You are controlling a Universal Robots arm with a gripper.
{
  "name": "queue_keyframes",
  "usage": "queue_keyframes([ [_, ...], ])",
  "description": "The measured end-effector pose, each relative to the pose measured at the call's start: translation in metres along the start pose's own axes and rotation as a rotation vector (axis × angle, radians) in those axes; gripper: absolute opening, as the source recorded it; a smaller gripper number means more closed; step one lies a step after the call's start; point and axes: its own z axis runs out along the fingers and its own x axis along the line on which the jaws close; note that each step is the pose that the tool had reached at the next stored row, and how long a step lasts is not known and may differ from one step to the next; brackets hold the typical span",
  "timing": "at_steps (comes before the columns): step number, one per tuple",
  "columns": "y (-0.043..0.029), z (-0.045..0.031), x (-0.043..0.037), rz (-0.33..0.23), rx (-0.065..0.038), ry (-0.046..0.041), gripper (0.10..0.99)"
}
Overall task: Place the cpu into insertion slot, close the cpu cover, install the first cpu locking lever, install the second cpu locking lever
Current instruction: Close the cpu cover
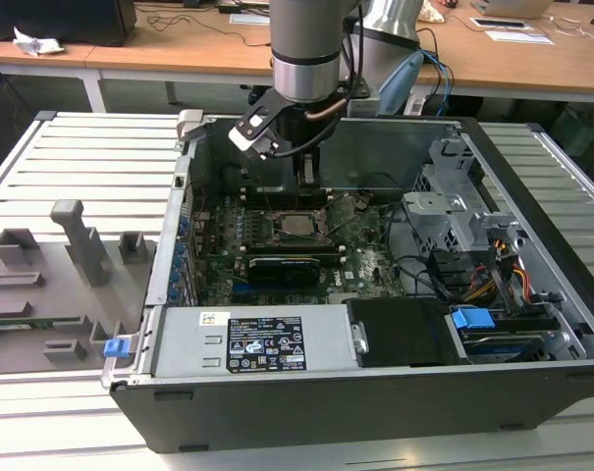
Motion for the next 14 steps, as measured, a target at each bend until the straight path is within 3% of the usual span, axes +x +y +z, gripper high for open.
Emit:
queue_keyframes([
  [14,0.0009,-0.0108,0.0001,0.000,0.000,-0.0001,0.106],
])
